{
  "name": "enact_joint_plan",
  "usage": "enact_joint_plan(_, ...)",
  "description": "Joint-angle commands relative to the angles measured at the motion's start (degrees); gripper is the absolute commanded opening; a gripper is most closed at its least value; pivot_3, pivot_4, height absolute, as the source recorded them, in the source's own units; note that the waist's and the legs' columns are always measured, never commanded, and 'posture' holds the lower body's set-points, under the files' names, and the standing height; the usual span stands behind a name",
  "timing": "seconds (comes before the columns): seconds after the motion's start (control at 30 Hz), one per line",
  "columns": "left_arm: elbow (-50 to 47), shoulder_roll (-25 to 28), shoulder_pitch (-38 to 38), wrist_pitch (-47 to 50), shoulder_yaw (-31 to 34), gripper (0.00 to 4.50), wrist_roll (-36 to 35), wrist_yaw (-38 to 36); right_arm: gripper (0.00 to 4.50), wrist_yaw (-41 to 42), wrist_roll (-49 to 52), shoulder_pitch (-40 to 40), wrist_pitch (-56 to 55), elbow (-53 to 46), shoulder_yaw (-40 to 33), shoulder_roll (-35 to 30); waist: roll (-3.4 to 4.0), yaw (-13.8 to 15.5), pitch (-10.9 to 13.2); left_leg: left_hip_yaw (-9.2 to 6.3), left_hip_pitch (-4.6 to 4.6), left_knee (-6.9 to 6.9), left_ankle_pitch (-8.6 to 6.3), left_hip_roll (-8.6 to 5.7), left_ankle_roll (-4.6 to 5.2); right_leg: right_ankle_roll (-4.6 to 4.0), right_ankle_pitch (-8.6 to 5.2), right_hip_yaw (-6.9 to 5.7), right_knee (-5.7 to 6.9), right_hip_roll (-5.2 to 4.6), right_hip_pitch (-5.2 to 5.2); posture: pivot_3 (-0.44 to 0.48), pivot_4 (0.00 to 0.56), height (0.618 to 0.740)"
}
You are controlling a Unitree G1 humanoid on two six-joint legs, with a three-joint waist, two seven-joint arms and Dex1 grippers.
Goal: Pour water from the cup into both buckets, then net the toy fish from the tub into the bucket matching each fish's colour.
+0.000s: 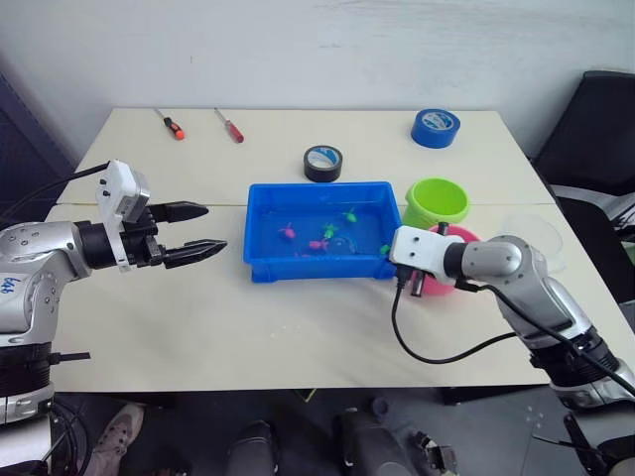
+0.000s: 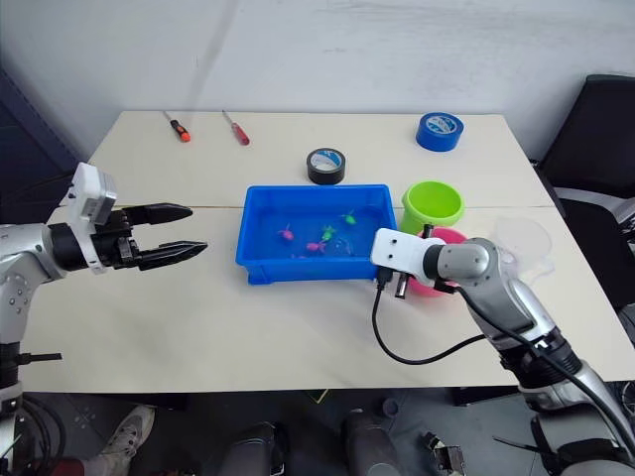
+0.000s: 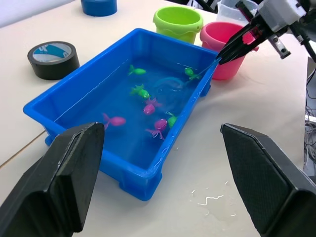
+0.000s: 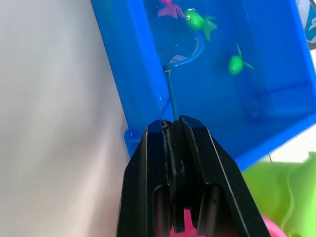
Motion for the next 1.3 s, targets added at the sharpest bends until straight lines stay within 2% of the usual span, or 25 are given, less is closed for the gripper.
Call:
enact_joint_plan(0.03,-2.9,1.5,0.8,0.6,3.0,4.12,-1.8,0.7,0.00,0.2,-0.2,-1.7,0.4,0.5,0.6,1.7,0.00,0.0,0.0,0.00,0.00,-0.02,0.00,0.00,0.00,0.00,0.00,0.00,-0.02,0.00,0.00,0.000,0.150,0.734)
enact_joint_plan(0.27,-4.7,2.2,2.4,1.7,4.5,4.12,-2.7,1.7,0.00,-0.3,1.4,-3.6,2.8,2.6,0.2,6.2,-0.01,-0.1,0.0,0.00,0.02,-0.04,0.00,0.00,-0.01,0.00,0.00,0.00,-0.04,0.00,0.00,0.000,0.150,0.734)
enact_joint_plan(0.7,-4.0,2.1,2.2,1.2,3.7,4.12,-3.0,2.5,0.00,-1.0,13.5,-7.0,21.1,-1.3,-8.7,10.2,-0.01,-0.1,0.0,-0.03,-0.01,-0.25,0.00,-0.02,-0.01,0.00,0.00,-0.05,-0.23,-0.08,0.00,0.000,0.150,0.734)
enact_joint_plan(0.9,-3.2,1.9,1.5,0.8,3.2,4.12,-3.0,2.1,0.00,-2.2,17.3,-7.1,26.4,-3.2,-10.6,9.8,-0.01,0.0,0.0,-0.03,-0.05,-0.32,-0.01,-0.04,-0.01,0.00,0.00,-0.06,-0.39,-0.13,0.00,0.000,0.150,0.734)
enact_joint_plan(1.2,-0.9,1.9,-0.1,-0.8,1.9,4.12,-2.2,1.0,0.00,-3.9,20.9,-5.9,28.4,-5.6,-12.1,7.0,-0.01,-0.1,0.0,-0.03,-0.07,-0.39,-0.02,-0.04,0.00,0.00,0.00,-0.06,-0.48,-0.14,0.00,0.000,0.150,0.734)
enact_joint_plan(1.3,0.5,1.5,-1.2,-2.5,0.2,4.12,-1.3,0.3,0.00,-4.3,23.2,-6.1,29.8,-6.7,-14.8,6.3,-0.01,0.0,0.0,-0.02,-0.08,-0.40,-0.03,-0.04,0.00,0.00,0.00,-0.06,-0.50,-0.14,0.00,0.000,0.150,0.734)
